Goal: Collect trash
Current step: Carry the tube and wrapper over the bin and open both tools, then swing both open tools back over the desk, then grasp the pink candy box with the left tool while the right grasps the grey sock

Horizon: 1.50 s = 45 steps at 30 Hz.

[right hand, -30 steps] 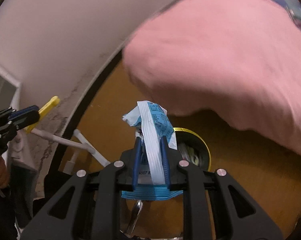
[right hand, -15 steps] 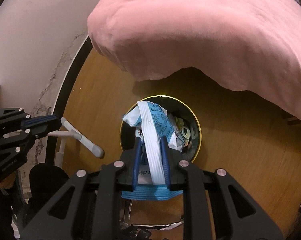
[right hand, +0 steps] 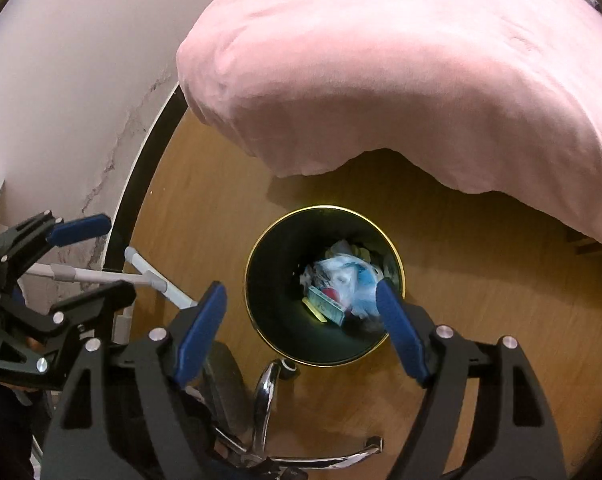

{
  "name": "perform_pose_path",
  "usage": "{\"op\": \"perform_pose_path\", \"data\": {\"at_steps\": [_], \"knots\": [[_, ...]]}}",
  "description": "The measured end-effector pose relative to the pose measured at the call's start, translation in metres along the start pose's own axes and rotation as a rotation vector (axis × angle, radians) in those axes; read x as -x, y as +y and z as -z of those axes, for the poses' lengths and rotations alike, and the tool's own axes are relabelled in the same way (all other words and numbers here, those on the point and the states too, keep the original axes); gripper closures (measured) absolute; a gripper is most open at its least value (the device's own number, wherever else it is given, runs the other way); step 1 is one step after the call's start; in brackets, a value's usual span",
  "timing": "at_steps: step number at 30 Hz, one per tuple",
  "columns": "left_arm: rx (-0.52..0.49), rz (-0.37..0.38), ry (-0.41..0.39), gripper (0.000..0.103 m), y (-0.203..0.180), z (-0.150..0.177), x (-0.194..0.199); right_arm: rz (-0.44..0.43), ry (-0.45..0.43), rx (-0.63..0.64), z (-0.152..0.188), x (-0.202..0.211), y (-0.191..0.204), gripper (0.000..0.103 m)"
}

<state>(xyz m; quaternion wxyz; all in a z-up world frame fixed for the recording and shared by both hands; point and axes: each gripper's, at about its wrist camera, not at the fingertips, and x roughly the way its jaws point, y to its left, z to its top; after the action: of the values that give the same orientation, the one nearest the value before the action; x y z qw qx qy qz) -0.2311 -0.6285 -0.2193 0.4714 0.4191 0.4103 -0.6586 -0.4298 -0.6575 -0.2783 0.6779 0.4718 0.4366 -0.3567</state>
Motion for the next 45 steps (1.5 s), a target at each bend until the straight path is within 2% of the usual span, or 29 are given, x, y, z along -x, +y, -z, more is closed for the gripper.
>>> {"op": "perform_pose_path", "data": {"at_steps": [3,6,8,13,15,18,21,22,23,26,28,30,33,37,41,44,45], "knots": [[0.003,-0.027,-0.019,0.025,0.001,0.001,0.012,0.001,-0.021,0.008,-0.002,0.010,0.006,0.028],[-0.003,-0.093,-0.066,0.024,0.000,0.006,0.037,0.003,-0.062,0.042,-0.005,0.031,0.021,0.028],[0.017,-0.152,-0.115,0.018,0.003,0.011,0.062,0.001,-0.096,0.084,-0.008,0.048,0.037,0.028],[0.134,-0.241,-0.256,0.011,0.021,0.048,0.155,-0.035,-0.196,0.270,-0.014,0.097,0.118,0.027],[0.197,-0.287,-0.316,0.010,0.033,0.079,0.201,-0.090,-0.233,0.361,-0.012,0.113,0.169,0.022],[0.293,-0.384,-0.376,0.009,0.049,0.132,0.258,-0.191,-0.234,0.521,0.001,0.120,0.253,0.021],[0.460,-0.505,-0.415,0.009,0.080,0.217,0.318,-0.285,-0.208,0.677,0.024,0.115,0.336,0.021],[0.514,-0.541,-0.417,0.009,0.089,0.243,0.332,-0.323,-0.187,0.755,0.039,0.110,0.378,0.021],[0.563,-0.578,-0.414,0.009,0.096,0.268,0.345,-0.348,-0.171,0.805,0.051,0.105,0.404,0.021],[0.790,-0.733,-0.385,0.009,0.125,0.378,0.392,-0.430,-0.103,0.964,0.099,0.092,0.492,0.021],[0.913,-0.811,-0.358,0.008,0.139,0.437,0.414,-0.469,-0.052,1.054,0.133,0.084,0.542,0.021],[1.045,-0.868,-0.326,0.008,0.151,0.499,0.433,-0.498,-0.009,1.160,0.174,0.077,0.594,0.021],[1.207,-0.932,-0.290,0.008,0.167,0.580,0.455,-0.516,0.024,1.288,0.228,0.071,0.653,0.021],[1.286,-0.946,-0.274,0.008,0.183,0.631,0.464,-0.486,0.053,1.386,0.278,0.058,0.713,0.021],[1.302,-0.912,-0.285,0.008,0.200,0.647,0.461,-0.436,0.053,1.420,0.297,0.040,0.745,0.024],[1.284,-0.891,-0.286,0.008,0.212,0.654,0.453,-0.410,0.072,1.429,0.300,0.030,0.754,0.036],[1.271,-0.887,-0.286,0.008,0.218,0.652,0.451,-0.398,0.072,1.440,0.302,0.028,0.756,0.049]]}}
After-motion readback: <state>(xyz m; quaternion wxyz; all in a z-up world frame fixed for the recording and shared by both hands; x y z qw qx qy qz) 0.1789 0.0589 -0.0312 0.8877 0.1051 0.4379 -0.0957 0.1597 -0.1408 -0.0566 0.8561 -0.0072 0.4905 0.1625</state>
